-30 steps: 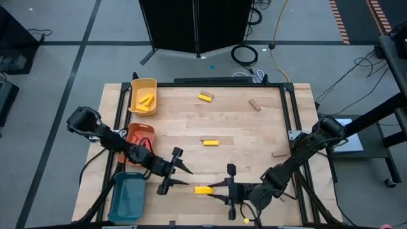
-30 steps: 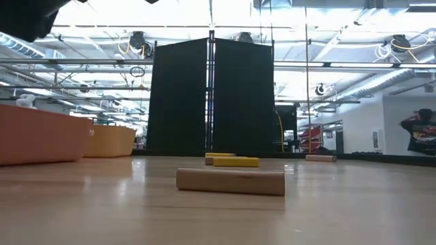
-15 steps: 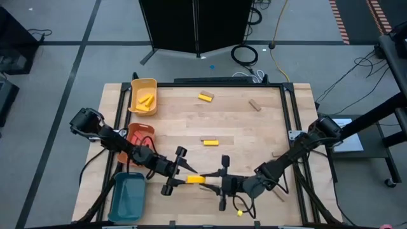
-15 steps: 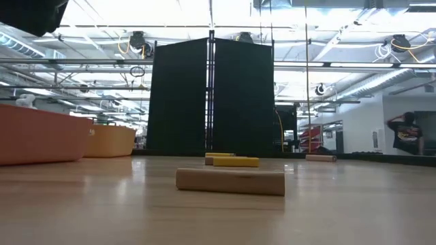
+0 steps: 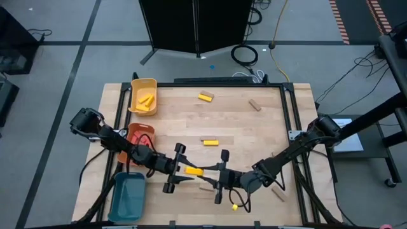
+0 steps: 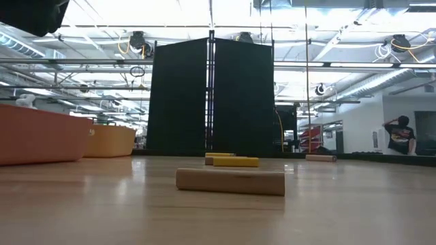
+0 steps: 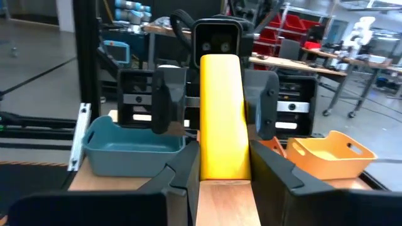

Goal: Sort blocks
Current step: Put the bottom yellow block in the yellow bin

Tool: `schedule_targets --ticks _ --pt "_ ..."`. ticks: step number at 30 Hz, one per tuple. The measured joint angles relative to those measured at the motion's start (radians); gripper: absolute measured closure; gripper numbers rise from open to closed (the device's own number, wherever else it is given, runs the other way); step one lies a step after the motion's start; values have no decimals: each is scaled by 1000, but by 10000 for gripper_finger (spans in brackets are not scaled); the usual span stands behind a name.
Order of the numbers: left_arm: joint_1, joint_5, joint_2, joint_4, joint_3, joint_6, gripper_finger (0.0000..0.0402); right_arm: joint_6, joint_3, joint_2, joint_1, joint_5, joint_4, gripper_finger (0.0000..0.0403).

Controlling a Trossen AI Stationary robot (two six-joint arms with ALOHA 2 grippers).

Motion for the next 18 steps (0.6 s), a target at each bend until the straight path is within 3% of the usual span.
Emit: schedule_targets --ticks 9,18 --pt "-1 -41 0 4 0 2 219 -2 0 0 -5 8 11 313" --pt "-1 -37 0 28 0 2 262 -1 0 0 -5 5 11 313"
